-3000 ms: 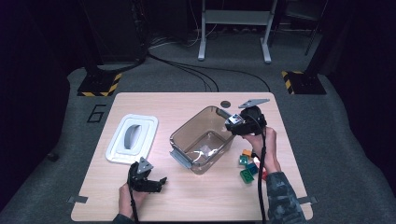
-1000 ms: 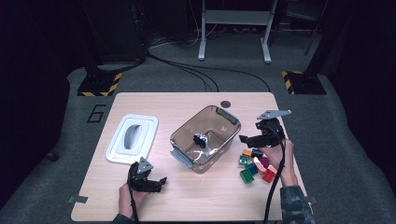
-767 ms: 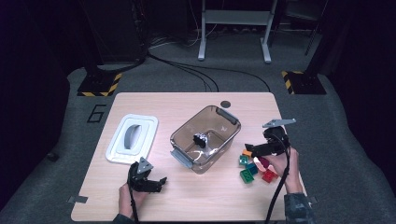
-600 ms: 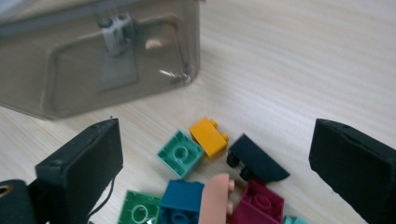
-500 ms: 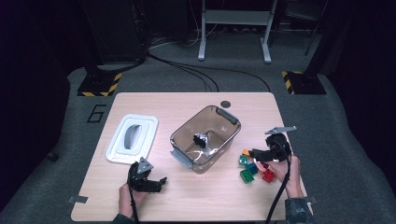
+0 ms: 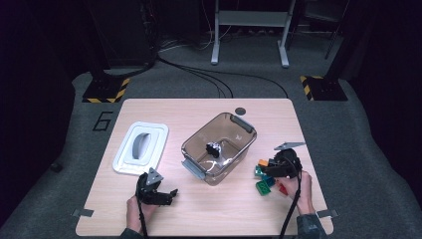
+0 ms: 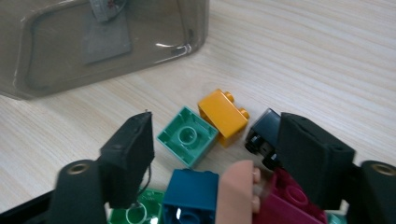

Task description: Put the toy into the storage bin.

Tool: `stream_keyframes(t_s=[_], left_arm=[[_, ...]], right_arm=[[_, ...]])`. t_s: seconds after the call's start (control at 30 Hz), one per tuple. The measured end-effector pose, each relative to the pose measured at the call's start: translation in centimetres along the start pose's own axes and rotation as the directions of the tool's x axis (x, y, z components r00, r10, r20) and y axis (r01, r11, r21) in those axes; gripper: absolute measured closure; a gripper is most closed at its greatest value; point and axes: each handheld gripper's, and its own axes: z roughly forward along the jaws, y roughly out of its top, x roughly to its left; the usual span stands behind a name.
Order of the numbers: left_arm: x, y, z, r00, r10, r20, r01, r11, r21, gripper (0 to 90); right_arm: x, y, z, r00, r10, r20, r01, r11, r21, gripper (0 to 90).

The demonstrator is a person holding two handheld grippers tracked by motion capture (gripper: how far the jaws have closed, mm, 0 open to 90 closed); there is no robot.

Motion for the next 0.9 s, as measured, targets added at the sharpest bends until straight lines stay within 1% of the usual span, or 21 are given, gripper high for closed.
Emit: stream_keyframes(t_s=[0.03,0.07,0.1,0.13,0.2,0.23,0.33,0.4,0.47,0.57,0.67,0.7,0.73,0.77,0.8,0.9], left_arm=[[0.0,0.0,0.0,1.0,0.0,0.0,0.0,1.0,0.0,7.9],[0.0,0.0,0.0,1.0,0.0,0.0,0.0,1.0,0.0,7.9],[0.0,0.0,0.0,1.0,0.003,0.0,-0.003,1.0,0.001,7.9],[0.0,0.0,0.0,1.0,0.002,0.0,-0.002,1.0,0.001,7.9],[0.0,0.0,0.0,1.0,0.003,0.0,-0.003,1.0,0.001,7.9],[0.0,0.0,0.0,1.0,0.001,0.0,-0.001,1.0,0.0,7.9],[0.0,0.0,0.0,1.0,0.0,0.0,0.0,1.0,0.0,7.9],[0.0,0.0,0.0,1.0,0.001,0.0,-0.001,1.0,0.001,7.9],[0.0,0.0,0.0,1.0,0.002,0.0,-0.002,1.0,0.001,7.9],[0.0,0.0,0.0,1.0,0.003,0.0,-0.003,1.0,0.001,7.9],[0.0,0.0,0.0,1.0,0.0,0.0,0.0,1.0,0.0,7.9],[0.0,0.0,0.0,1.0,0.001,0.0,-0.001,1.0,0.0,7.9],[0.0,0.0,0.0,1.0,0.0,0.0,0.0,1.0,0.0,7.9],[0.0,0.0,0.0,1.0,0.0,0.0,0.0,1.0,0.0,7.9],[0.0,0.0,0.0,1.0,0.0,0.0,0.0,1.0,0.0,7.9],[0.0,0.0,0.0,1.0,0.0,0.0,0.0,1.0,0.0,7.9]], right_arm=[[0.2,0.1,0.2,1.0,-0.003,-0.001,0.003,1.0,0.002,33.7],[0.2,0.1,0.3,0.9999,-0.015,0.001,0.015,1.0,0.009,34.2],[0.4,0.2,0.4,0.9999,-0.014,-0.001,0.014,1.0,0.014,36.8],[0.4,0.2,0.6,0.9997,-0.026,-0.002,0.026,1.0,0.014,38.9],[0.6,0.2,0.8,0.9997,-0.023,-0.013,0.023,0.999,0.031,40.9],[0.8,0.2,0.9,0.9997,-0.019,-0.015,0.019,0.999,0.031,41.9],[1.3,0.0,1.3,0.9991,-0.026,-0.032,0.028,0.998,0.054,43.9],[1.6,-0.2,1.7,0.9988,-0.037,-0.033,0.039,0.997,0.071,45.0],[2.0,-0.2,2.1,0.9988,-0.044,-0.022,0.046,0.995,0.094,45.0],[2.4,-0.1,2.7,0.9988,-0.047,0.016,0.045,0.991,0.126,44.8],[2.5,0.0,3.1,0.9985,-0.043,0.034,0.038,0.99,0.137,45.4],[2.6,0.1,3.2,0.9988,-0.034,0.035,0.029,0.989,0.145,45.6],[2.6,0.1,3.3,0.9987,-0.039,0.034,0.033,0.988,0.15,47.0],[2.6,0.1,3.4,0.9985,-0.042,0.037,0.036,0.988,0.148,47.8],[2.7,0.1,3.5,0.9986,-0.034,0.039,0.028,0.989,0.145,49.0],[2.7,0.2,3.7,0.9986,-0.039,0.036,0.034,0.989,0.147,51.4]])
